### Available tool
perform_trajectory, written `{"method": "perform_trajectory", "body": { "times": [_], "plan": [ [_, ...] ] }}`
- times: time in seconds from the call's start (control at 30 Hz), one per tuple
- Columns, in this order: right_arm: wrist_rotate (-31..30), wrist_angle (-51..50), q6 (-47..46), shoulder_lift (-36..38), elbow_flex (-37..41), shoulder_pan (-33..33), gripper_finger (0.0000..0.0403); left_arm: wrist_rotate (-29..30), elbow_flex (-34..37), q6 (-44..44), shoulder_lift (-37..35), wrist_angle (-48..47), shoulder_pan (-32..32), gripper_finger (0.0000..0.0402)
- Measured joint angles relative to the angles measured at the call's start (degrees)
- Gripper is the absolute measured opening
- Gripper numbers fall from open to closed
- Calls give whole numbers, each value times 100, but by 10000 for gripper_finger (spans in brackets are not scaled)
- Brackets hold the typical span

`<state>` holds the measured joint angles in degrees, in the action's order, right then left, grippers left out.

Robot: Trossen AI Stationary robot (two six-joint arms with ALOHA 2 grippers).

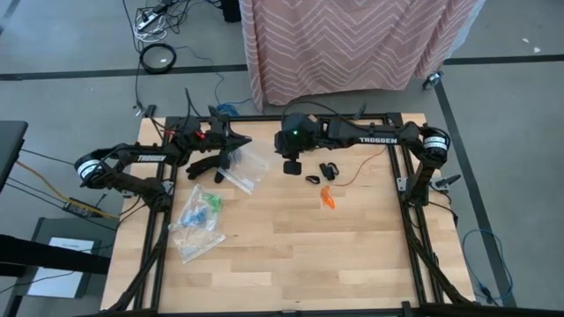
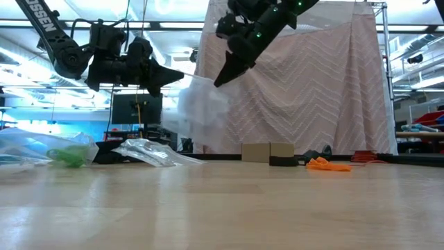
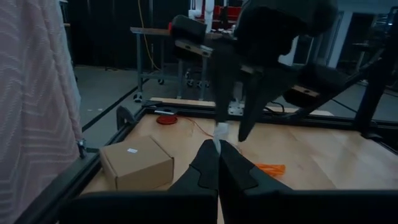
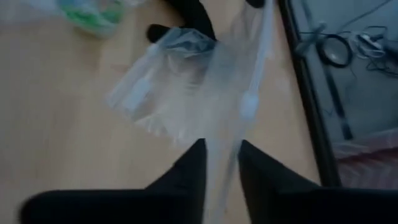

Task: Sort rubber bands
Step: Open the transparent zip bag

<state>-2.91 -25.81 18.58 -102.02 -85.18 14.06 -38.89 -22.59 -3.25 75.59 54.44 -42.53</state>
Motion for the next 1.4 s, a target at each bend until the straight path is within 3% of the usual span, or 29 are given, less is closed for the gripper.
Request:
{"method": "perform_trajectory", "body": {
  "times": [0.2,0.37,1.0,1.33,1.4],
  "plan": [
    [-158,320,-73,0,-1,-15,200,2,0,1,1,-44,85,1],
    [-200,635,-94,0,-9,-17,225,23,0,0,4,-72,177,1],
    [-23,532,-248,-7,-16,20,138,157,0,-29,11,22,331,1],
    [-12,409,-202,-7,-22,37,17,161,0,-40,11,212,432,1],
    [-42,365,-153,-7,-22,35,11,175,0,-42,15,237,436,1]
  ]
}}
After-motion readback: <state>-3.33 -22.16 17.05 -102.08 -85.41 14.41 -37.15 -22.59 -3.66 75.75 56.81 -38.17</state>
